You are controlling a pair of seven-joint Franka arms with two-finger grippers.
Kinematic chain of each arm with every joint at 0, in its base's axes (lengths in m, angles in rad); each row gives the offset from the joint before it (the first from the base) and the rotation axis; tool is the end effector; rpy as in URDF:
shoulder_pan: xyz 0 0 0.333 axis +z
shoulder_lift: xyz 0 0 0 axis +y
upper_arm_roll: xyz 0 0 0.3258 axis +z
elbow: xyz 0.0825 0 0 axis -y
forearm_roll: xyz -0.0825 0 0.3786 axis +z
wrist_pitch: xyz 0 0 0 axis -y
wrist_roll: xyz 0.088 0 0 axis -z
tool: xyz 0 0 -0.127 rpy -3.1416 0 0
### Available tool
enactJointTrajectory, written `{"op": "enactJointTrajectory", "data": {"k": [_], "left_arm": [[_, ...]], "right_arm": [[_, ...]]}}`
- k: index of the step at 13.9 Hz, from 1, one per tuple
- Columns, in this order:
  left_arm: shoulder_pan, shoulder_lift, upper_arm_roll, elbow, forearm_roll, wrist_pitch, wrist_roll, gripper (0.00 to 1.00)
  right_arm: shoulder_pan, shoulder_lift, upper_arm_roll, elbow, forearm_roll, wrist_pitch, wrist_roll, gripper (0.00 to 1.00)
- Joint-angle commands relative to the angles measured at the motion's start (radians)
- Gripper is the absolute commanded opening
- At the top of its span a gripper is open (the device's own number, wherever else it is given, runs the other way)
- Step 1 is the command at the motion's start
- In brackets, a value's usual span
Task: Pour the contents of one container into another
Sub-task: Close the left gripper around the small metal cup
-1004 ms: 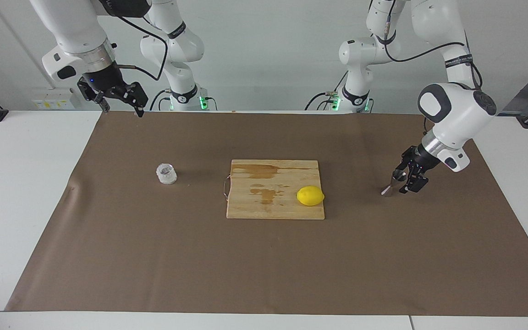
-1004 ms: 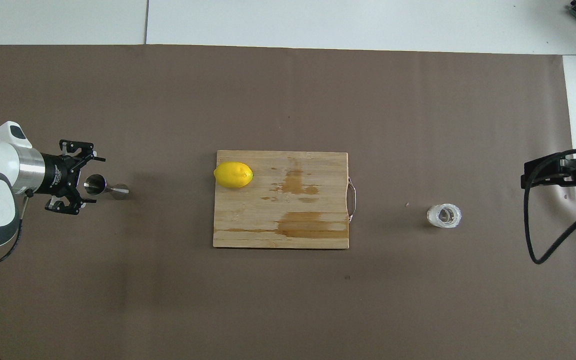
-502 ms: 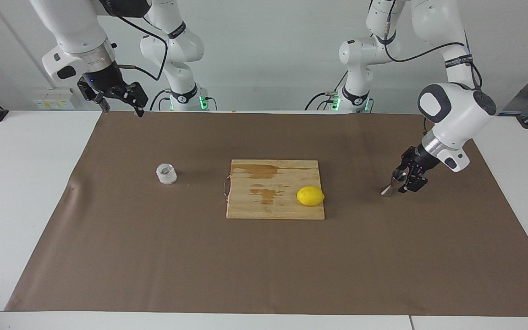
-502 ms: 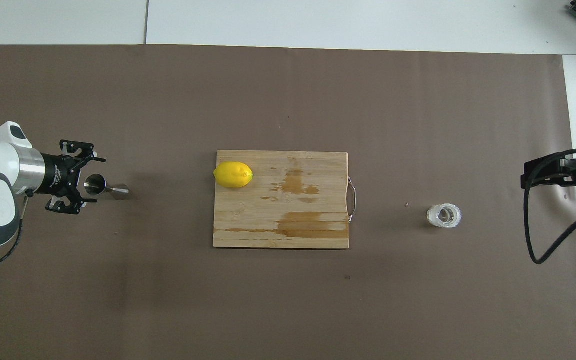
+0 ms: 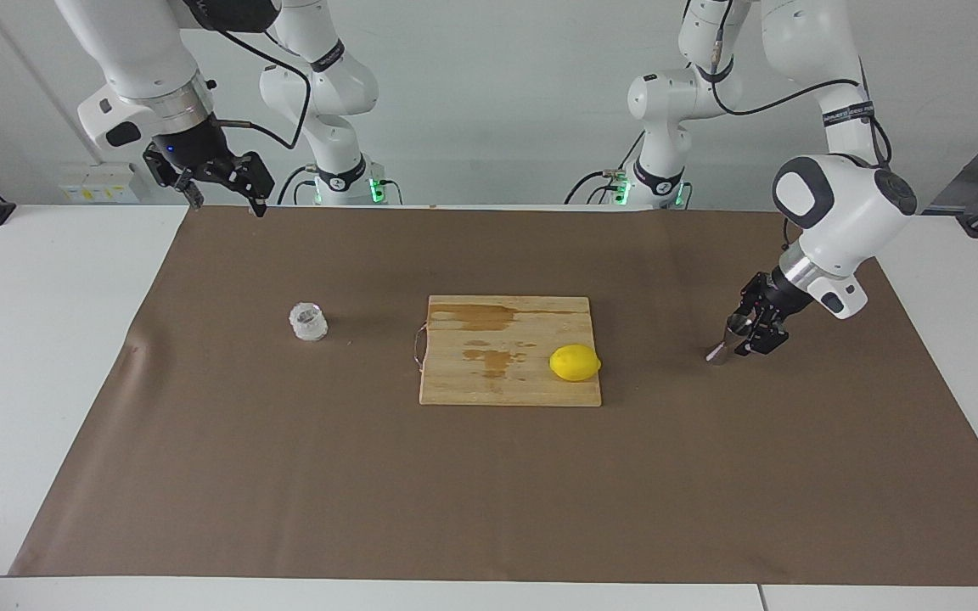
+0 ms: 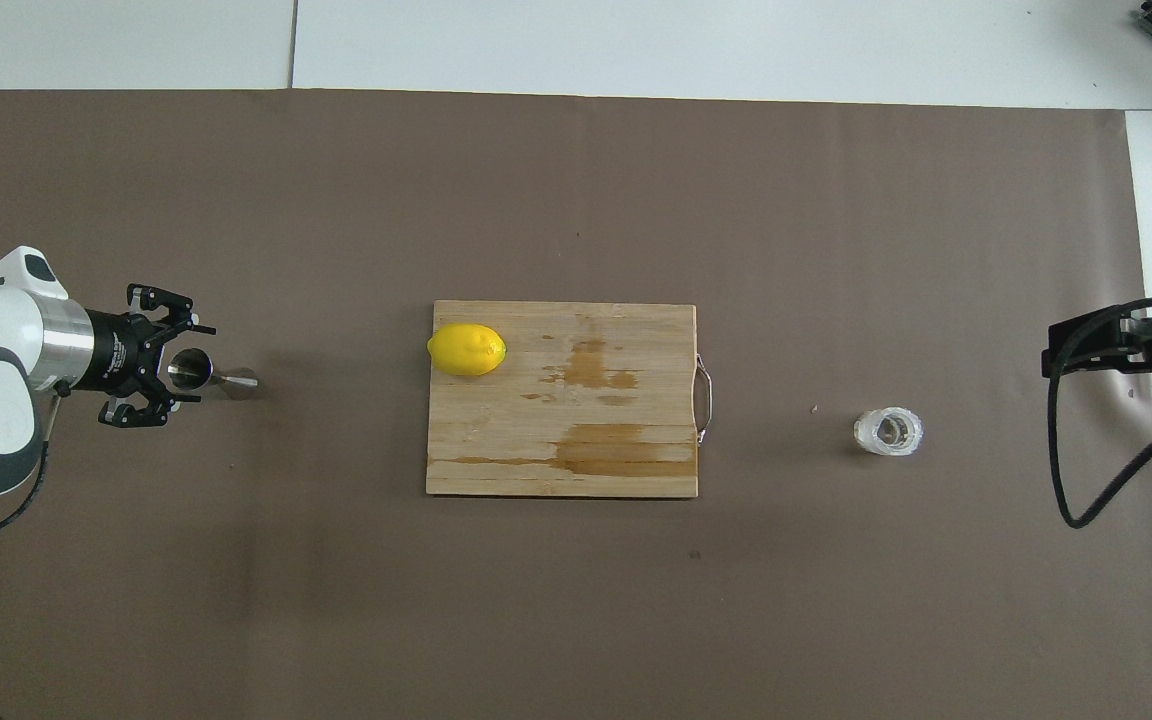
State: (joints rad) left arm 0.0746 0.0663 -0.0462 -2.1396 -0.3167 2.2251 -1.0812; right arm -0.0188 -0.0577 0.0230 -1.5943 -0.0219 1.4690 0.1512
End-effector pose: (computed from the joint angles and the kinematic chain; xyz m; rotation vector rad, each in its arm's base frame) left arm 0.5496 0.0011 0.3711 2.3128 1.7602 -0.1640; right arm 0.5184 -0.0004 0.6258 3.1030 -0.2309 -0.1021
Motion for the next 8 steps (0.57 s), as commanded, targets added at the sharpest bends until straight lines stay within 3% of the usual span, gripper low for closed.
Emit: {"op": "enactJointTrajectory", "data": {"k": [1, 8], "left_arm": [[0.001, -0.003, -0.003, -0.019, -0.018, 0.024, -0.005, 0.76], [0.001, -0.003, -0.004, -0.022, -0.018, 0.025, -0.003, 0.72]], "right_arm": [[-0.010, -0.016, 0.006, -0.018, -0.004, 0.004, -0.018, 1.00], [-0.010, -0.016, 0.006, -0.018, -0.004, 0.005, -0.019, 1.00]]}}
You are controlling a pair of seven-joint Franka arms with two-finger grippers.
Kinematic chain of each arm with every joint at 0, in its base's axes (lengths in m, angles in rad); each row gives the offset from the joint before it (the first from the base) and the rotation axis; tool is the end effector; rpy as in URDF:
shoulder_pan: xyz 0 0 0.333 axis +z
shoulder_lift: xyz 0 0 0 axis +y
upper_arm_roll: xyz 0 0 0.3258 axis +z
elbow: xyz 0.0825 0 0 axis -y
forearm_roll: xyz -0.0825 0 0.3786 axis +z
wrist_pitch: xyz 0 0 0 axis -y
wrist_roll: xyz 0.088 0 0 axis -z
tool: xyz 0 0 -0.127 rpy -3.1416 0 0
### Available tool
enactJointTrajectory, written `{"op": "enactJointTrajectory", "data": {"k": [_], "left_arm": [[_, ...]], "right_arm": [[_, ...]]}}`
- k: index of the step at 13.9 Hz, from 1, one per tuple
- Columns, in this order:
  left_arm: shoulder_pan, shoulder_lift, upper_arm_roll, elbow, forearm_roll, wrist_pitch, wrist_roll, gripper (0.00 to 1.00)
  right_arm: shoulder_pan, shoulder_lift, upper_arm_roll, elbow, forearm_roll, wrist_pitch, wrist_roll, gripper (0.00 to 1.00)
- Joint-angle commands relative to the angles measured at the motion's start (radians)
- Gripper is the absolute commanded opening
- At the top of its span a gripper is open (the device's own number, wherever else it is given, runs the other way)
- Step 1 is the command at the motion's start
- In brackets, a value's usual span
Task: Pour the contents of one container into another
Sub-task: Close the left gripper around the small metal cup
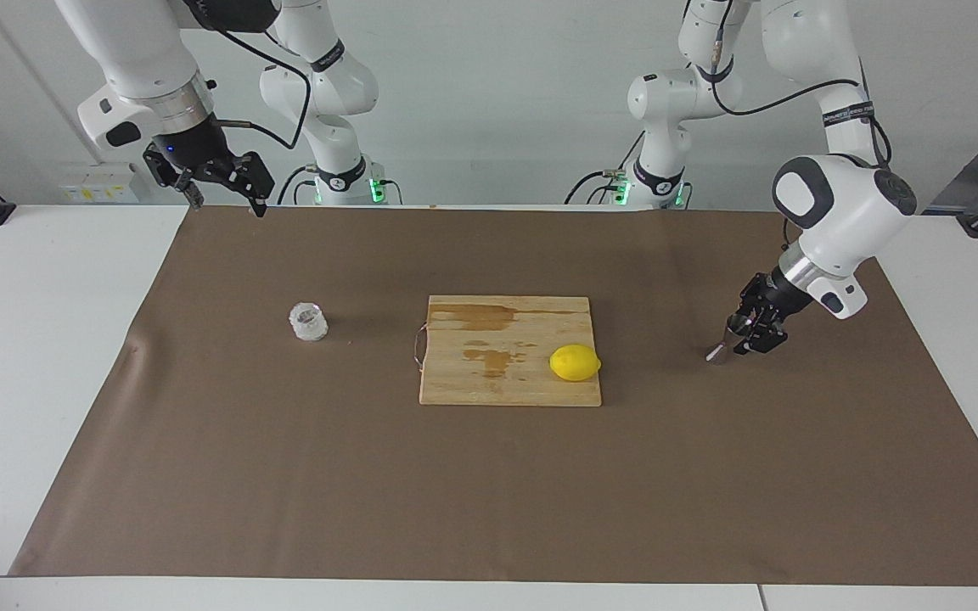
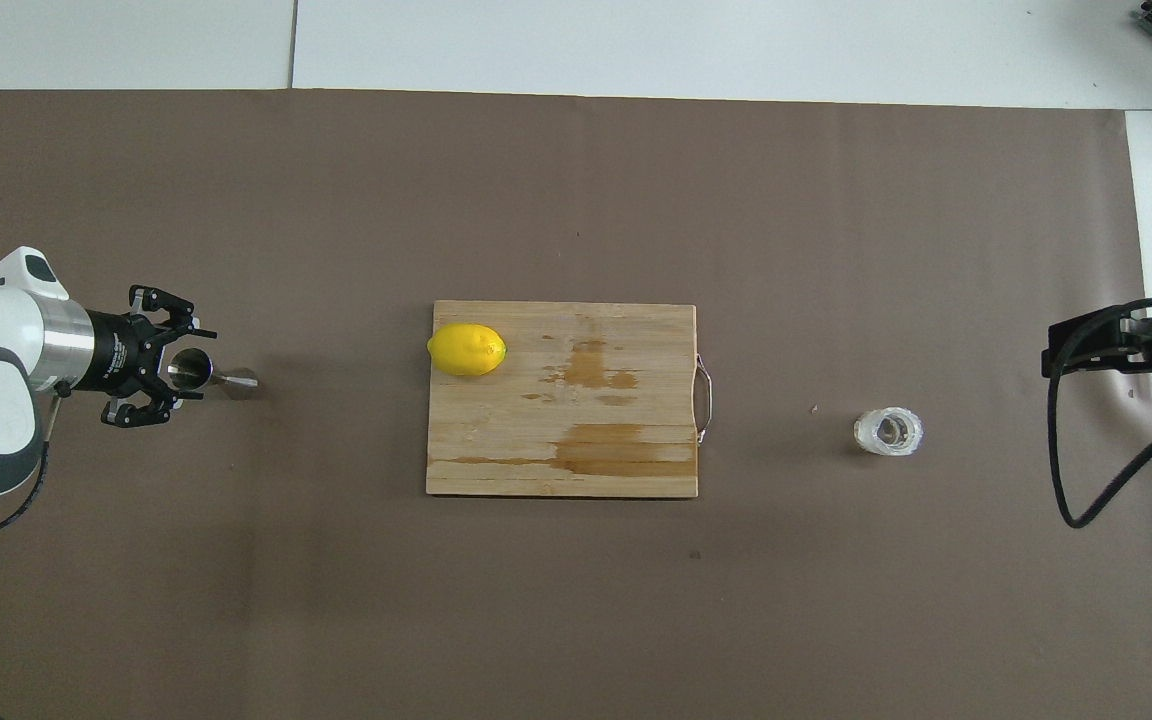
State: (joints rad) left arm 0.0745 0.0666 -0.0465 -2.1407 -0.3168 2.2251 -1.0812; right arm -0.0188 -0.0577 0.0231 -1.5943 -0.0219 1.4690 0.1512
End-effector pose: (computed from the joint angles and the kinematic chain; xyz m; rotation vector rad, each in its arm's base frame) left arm 0.5493 0.0008 0.3705 2.3135 1.7604 -0.1659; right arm 0.5184 -0.0004 0.6258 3.1030 -0.2308 -0.1021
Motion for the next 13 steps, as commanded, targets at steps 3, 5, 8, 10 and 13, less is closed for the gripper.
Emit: {"op": "enactJointTrajectory", "data": {"k": [3, 5, 8, 10, 13], "left_arm": [[0.002, -0.004, -0.003, -0.021, -0.018, 0.025, -0.002, 0.53], [0.002, -0.004, -0.003, -0.021, -0.018, 0.025, 0.000, 0.40], [0.005, -0.004, -0.003, -0.021, -0.018, 0.024, 0.000, 0.29], [0.005, -0.004, -0.003, -0.019, -0.018, 0.021, -0.002, 0.28], [0.002, -0.001, -0.003, -0.001, -0.018, -0.002, -0.005, 0.25]], "right_arm": [[-0.010, -0.016, 0.006, -0.018, -0.004, 0.004, -0.018, 1.00], [-0.010, -0.016, 0.006, -0.018, -0.004, 0.004, -0.018, 1.00], [-0.010, -0.016, 0.006, -0.018, -0.004, 0.004, -0.018, 1.00], [-0.010, -0.016, 0.006, -0.018, -0.004, 0.005, -0.018, 1.00], [-0.010, -0.016, 0.006, -0.018, -0.004, 0.004, -0.019, 1.00]]}}
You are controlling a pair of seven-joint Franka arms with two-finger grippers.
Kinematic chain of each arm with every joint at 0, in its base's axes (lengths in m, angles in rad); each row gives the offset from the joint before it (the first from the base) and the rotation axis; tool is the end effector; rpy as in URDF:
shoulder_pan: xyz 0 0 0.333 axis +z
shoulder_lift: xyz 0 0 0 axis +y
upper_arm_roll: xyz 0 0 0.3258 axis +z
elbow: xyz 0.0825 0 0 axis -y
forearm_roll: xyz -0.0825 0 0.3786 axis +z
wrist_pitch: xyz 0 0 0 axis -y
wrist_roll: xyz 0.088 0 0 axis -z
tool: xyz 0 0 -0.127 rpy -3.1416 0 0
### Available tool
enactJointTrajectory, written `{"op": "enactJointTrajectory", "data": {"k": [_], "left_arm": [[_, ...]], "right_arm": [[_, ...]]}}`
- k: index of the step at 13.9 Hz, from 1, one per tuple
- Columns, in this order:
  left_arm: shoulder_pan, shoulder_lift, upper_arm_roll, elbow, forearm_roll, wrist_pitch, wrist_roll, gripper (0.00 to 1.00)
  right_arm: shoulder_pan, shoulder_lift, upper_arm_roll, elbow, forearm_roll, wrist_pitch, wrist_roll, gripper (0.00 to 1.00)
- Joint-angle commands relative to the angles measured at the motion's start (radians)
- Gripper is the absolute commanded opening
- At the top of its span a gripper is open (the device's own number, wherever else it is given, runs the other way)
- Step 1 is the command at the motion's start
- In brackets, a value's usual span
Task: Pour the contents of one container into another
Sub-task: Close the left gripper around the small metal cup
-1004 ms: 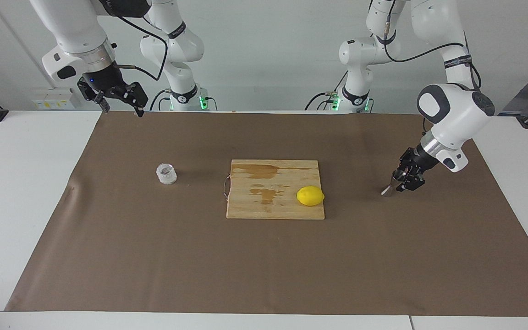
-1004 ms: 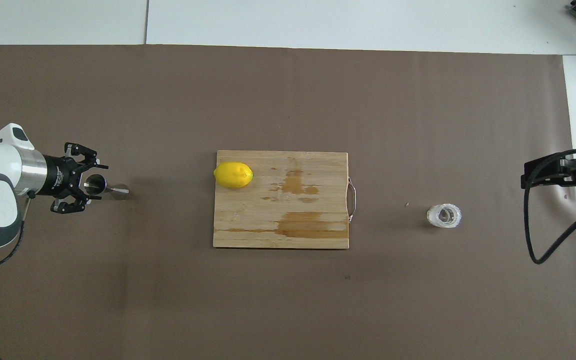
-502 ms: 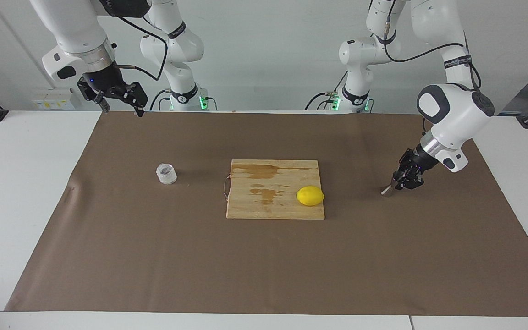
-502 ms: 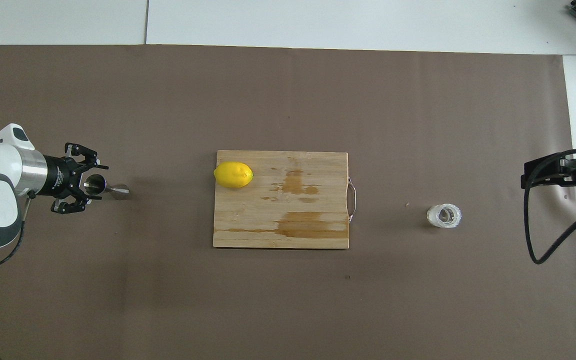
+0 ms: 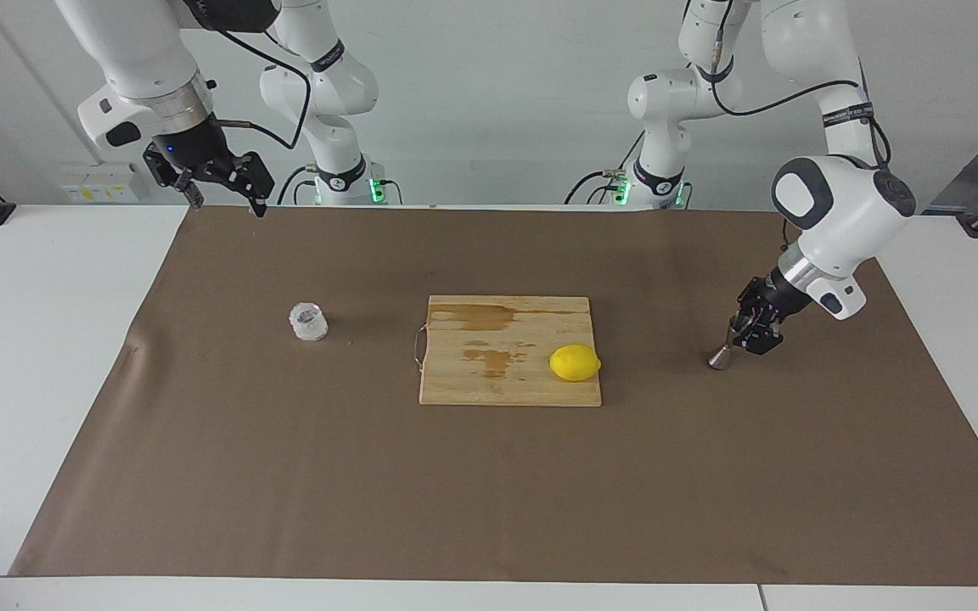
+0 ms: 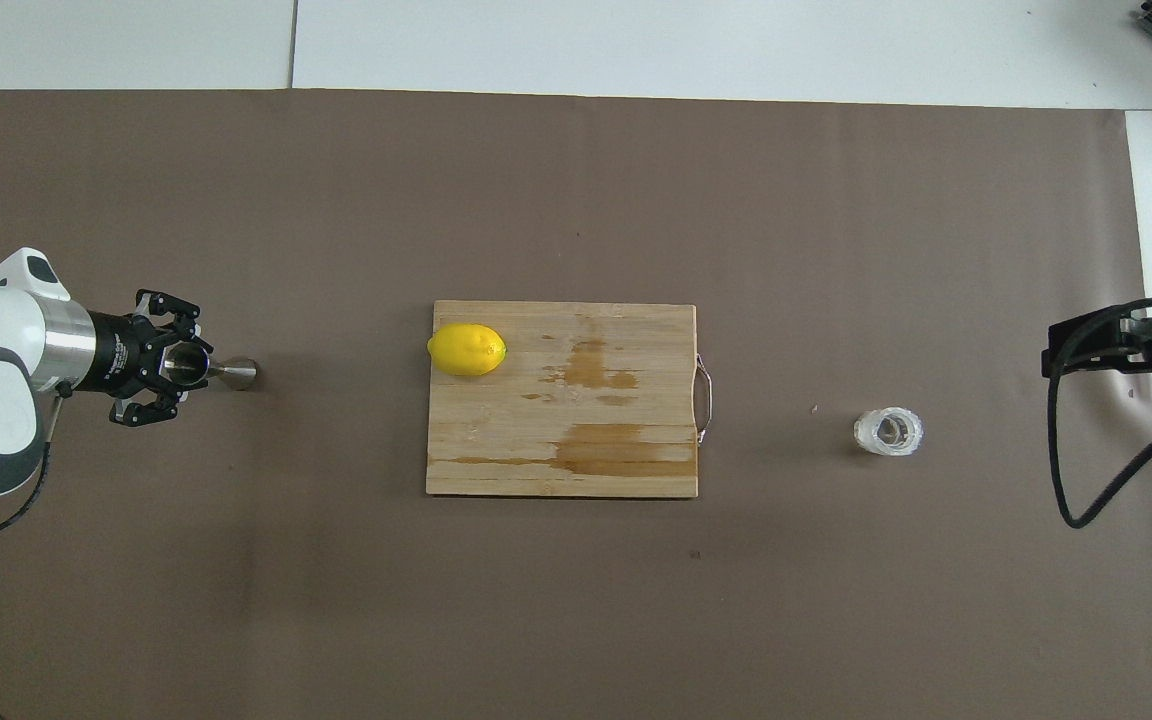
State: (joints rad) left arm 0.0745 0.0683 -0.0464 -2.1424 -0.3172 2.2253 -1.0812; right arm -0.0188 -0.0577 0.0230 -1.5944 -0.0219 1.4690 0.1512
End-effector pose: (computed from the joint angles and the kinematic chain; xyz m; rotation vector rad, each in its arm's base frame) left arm 0.5489 0.0009 0.3688 2.3138 1.7622 -0.1700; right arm 0.5184 -0.0004 0.6257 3.1030 -0.2309 -0.1023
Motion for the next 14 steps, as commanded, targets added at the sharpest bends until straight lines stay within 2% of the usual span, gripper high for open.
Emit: {"op": "enactJointTrajectory", "data": {"k": [1, 5, 9, 14], "left_arm": [[0.001, 0.001, -0.003, 0.010, -0.017, -0.012, -0.006, 0.23], [-0.002, 0.002, -0.003, 0.027, -0.016, -0.036, -0.006, 0.01], [-0.004, 0.001, -0.004, 0.082, -0.006, -0.113, -0.008, 0.00], [-0.110, 0.005, -0.006, 0.215, 0.062, -0.262, -0.112, 0.00]], "right_arm": [[-0.010, -0.016, 0.006, -0.018, -0.004, 0.004, -0.018, 1.00], [-0.010, -0.016, 0.006, -0.018, -0.004, 0.004, -0.018, 1.00], [-0.010, -0.016, 0.006, -0.018, -0.004, 0.004, -0.019, 1.00], [-0.010, -0.016, 0.006, -0.018, -0.004, 0.004, -0.018, 1.00]]}}
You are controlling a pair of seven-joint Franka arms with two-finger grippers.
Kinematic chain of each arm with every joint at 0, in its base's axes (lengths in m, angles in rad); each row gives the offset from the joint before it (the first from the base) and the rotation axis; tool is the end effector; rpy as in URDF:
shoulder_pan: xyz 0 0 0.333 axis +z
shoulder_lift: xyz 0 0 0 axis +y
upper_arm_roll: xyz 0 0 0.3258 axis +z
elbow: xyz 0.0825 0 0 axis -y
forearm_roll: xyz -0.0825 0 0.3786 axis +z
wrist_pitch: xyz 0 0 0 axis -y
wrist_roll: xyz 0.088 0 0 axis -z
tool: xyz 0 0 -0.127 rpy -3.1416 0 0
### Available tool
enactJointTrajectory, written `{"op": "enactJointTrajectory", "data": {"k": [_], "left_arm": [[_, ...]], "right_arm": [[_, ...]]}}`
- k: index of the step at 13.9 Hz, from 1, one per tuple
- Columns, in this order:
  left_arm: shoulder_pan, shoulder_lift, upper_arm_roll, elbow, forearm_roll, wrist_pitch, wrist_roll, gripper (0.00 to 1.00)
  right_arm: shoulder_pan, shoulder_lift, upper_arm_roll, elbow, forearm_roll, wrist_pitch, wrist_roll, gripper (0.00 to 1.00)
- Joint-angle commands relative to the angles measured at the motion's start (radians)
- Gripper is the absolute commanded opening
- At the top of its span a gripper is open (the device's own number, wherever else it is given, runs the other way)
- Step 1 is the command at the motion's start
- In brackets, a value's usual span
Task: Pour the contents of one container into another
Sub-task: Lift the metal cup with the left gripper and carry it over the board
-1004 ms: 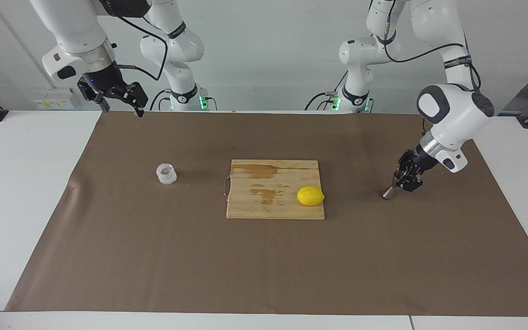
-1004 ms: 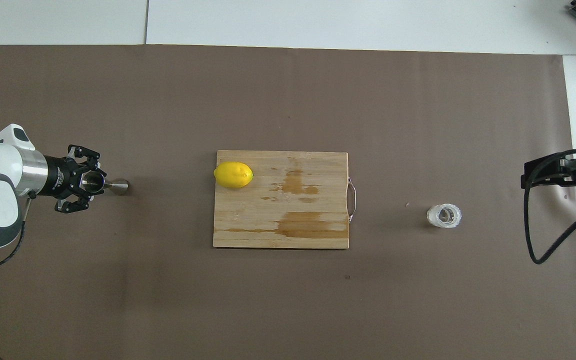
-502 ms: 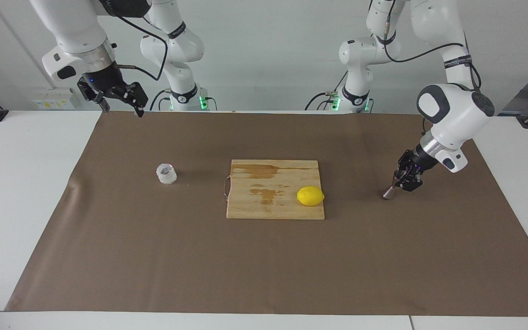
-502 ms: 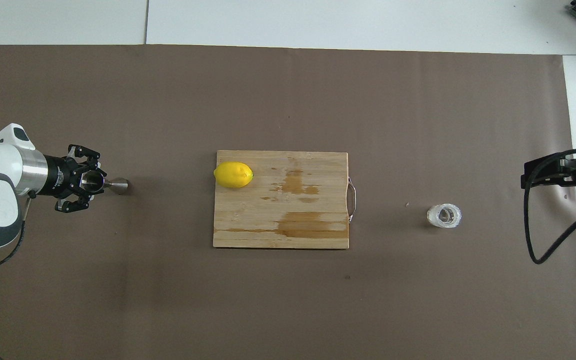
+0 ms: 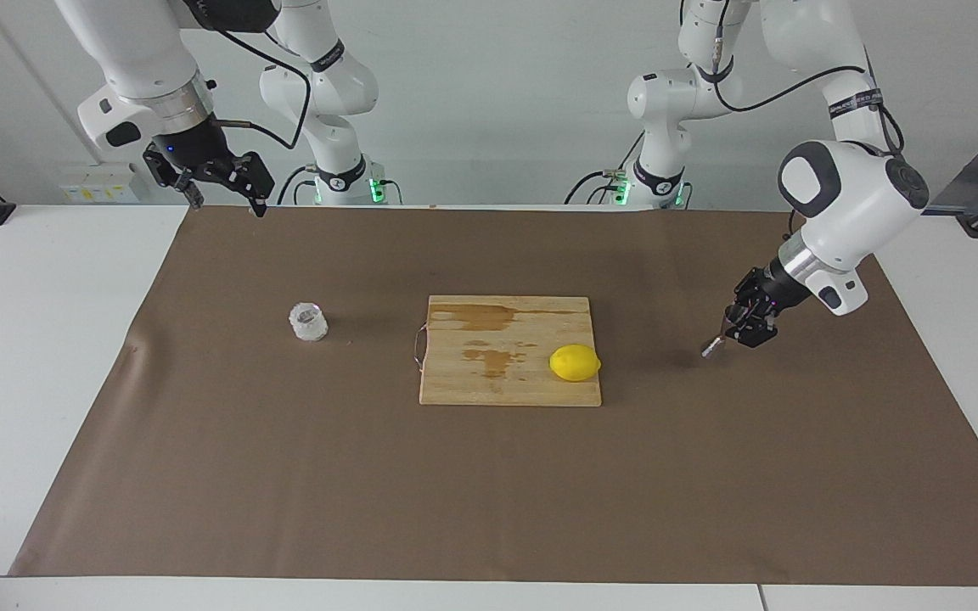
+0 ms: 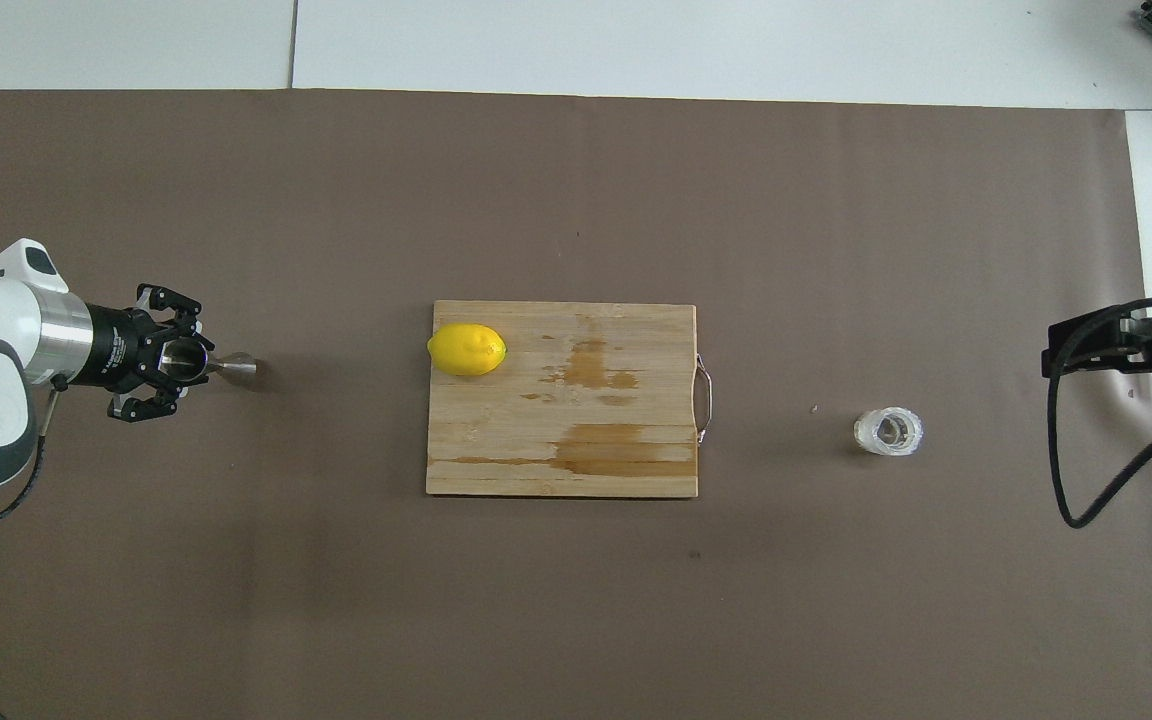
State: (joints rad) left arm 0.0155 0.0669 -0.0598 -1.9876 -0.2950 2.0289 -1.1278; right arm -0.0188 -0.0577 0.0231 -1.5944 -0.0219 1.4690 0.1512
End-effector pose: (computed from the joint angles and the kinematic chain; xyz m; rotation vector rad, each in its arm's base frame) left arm 0.5623 -0.0463 0.4233 2.3975 1.6725 -0.2482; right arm 0.5184 -0.0004 0.6257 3.1030 -0.2308 -0.1023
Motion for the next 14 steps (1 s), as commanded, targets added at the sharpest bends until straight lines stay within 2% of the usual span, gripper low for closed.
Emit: {"op": "enactJointTrajectory", "data": {"k": [1, 3, 5, 9, 10, 14], "left_arm": [[-0.078, 0.022, 0.009, 0.097, 0.040, -0.105, -0.108, 0.00], [-0.141, 0.049, 0.009, 0.174, 0.042, -0.165, -0.190, 0.00], [-0.192, 0.065, 0.006, 0.213, 0.040, -0.165, -0.286, 0.00], [-0.323, 0.093, 0.006, 0.240, 0.039, -0.089, -0.547, 0.00], [-0.362, 0.094, 0.006, 0.240, 0.040, -0.037, -0.611, 0.00], [-0.454, 0.100, 0.005, 0.239, 0.039, 0.040, -0.723, 0.00]], "right_arm": [[-0.010, -0.016, 0.006, -0.018, -0.004, 0.004, -0.018, 1.00], [-0.010, -0.016, 0.006, -0.018, -0.004, 0.004, -0.018, 1.00], [-0.010, -0.016, 0.006, -0.018, -0.004, 0.004, -0.018, 1.00], [-0.010, -0.016, 0.006, -0.018, -0.004, 0.004, -0.018, 1.00], [-0.010, -0.016, 0.006, -0.018, -0.004, 0.004, -0.019, 1.00], [-0.010, -0.016, 0.006, -0.018, -0.004, 0.004, -0.018, 1.00]]}}
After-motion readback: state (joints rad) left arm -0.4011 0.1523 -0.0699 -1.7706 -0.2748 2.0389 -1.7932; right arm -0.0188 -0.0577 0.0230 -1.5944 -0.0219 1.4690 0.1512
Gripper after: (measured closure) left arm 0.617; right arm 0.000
